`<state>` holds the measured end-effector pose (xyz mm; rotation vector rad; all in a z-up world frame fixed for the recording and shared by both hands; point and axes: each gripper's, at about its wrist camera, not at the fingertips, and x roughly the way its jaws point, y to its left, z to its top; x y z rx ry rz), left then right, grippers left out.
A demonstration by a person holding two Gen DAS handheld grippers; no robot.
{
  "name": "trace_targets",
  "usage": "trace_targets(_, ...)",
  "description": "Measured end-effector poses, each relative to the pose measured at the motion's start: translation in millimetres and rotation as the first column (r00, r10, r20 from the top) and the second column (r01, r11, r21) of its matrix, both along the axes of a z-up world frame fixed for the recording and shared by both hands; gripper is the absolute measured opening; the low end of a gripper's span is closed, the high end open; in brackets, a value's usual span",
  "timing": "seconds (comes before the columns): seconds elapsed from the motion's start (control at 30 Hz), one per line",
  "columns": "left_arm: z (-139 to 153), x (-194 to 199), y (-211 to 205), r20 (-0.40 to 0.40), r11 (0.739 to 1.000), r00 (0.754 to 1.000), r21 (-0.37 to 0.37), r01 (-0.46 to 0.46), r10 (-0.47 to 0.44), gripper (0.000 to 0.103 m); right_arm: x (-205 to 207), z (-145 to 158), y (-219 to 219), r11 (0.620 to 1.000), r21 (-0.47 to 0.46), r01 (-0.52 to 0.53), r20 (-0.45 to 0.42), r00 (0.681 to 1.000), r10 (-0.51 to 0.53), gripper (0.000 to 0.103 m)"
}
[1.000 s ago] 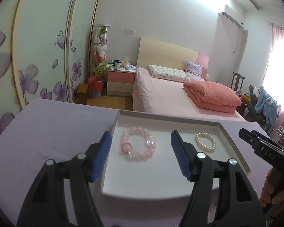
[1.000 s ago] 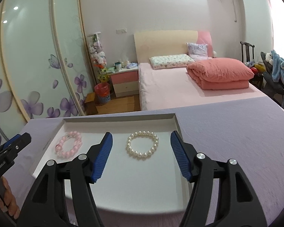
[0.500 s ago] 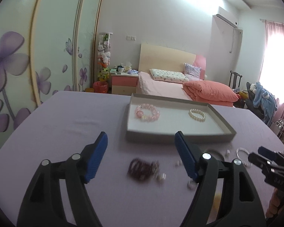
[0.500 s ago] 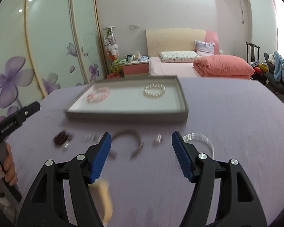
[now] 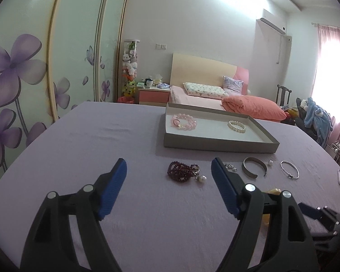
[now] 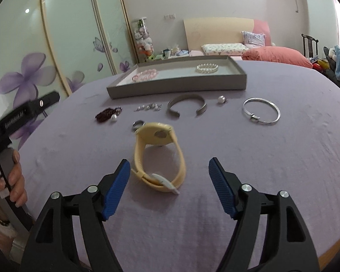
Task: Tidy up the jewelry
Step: 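Grasp the yellow watch band with the right tool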
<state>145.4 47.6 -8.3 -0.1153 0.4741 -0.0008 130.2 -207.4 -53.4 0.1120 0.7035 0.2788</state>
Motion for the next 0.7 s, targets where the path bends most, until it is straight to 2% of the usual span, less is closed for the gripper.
trace_targets(0.17, 2.7, 7.6, -1.1, -0.008, 1.0, 1.0, -0.003, 0.001, -0.001, 0.076, 8.8, -3.9, 9.8, 1.0, -0.018, 0.004, -0.042, 0.999, -0.004, 0.07)
trace_targets(0.23, 2.5, 8.3, -1.2, -0.012, 1.0, 1.0, -0.003, 0.001, -0.001, 0.076, 10.1, -4.7, 11.8, 1.0, -0.026, -0.005, -0.049, 0.999, 0.004, 0.061)
trace_targets(0.27, 2.1, 8.5, -1.5, -0.017, 1.0, 1.0, -0.005, 0.002, -0.002, 0.076, 9.8, -5.3, 11.6, 1.0, -0.019, -0.018, -0.048, 0.999, 0.017, 0.052)
trace_targets(0.37, -0.8, 12.9, -2.3, -0.036, 1.0, 0.999, -0.007, -0.002, 0.002, 0.076, 3.5, -4.0, 16.1, 0.998, -0.045, -0.036, -0.027, 0.999, 0.035, 0.039)
trace_targets(0.53, -6.2, 17.6, -2.6, -0.065, 1.0, 0.998, -0.007, -0.009, 0.009, 0.076, 3.7, -2.0, 5.0, 0.999, -0.025, -0.031, -0.051, 0.998, 0.029, 0.029)
trace_targets(0.7, -7.7, 20.7, -2.4, -0.074, 1.0, 0.997, -0.004, -0.011, 0.011, 0.076, 7.4, -0.4, -29.8, 0.998, -0.001, 0.058, -0.075, 0.995, -0.058, 0.026)
